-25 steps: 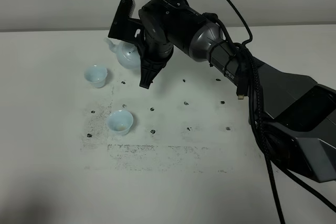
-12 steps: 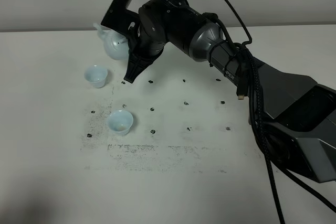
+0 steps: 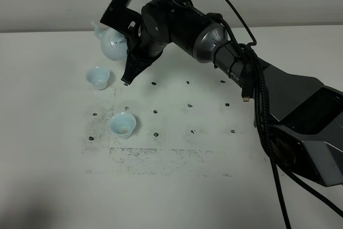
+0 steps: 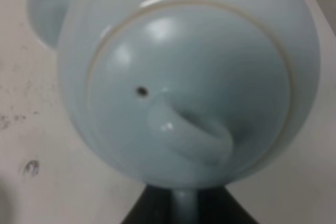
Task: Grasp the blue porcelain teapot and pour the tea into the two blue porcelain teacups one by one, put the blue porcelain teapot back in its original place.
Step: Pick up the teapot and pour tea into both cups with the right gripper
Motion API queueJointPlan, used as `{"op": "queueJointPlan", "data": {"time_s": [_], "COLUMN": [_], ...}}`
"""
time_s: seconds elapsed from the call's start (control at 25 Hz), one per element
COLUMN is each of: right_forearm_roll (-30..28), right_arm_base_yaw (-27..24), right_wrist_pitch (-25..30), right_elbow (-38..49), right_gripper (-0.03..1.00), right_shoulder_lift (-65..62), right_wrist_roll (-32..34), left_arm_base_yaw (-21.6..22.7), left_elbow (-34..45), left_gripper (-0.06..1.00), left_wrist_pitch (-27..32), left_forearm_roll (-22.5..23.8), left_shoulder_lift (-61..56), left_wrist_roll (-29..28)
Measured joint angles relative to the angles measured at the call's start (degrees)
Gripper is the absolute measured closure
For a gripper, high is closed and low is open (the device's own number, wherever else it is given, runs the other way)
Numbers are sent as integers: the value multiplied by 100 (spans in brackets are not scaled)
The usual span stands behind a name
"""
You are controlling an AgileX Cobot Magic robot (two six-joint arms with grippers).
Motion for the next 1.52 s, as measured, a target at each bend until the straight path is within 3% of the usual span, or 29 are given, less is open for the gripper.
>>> {"op": "queueJointPlan", "data": {"time_s": [0.6, 1.08, 1.24, 1.52], "right_forearm_roll": [216, 179, -191, -1353], "right_arm_base_yaw": [0, 5, 5, -1], "right_wrist_pitch": [-196, -392, -319, 22], "right_elbow": [0, 0, 0, 0], "right_gripper": [91, 91, 91, 91], "right_shoulder_lift": [0, 0, 0, 119], "right_wrist_roll": [-23, -1541, -1572, -1090], "left_arm_base_yaw": [0, 0, 0, 0], "left_elbow": [0, 0, 0, 0], "left_gripper": [26, 26, 26, 26], "left_wrist_pitch": [0, 0, 0, 0], "left_forearm_roll": [0, 0, 0, 0], "left_shoulder_lift": [0, 0, 0, 0], "left_wrist_roll": [0, 0, 0, 0]}}
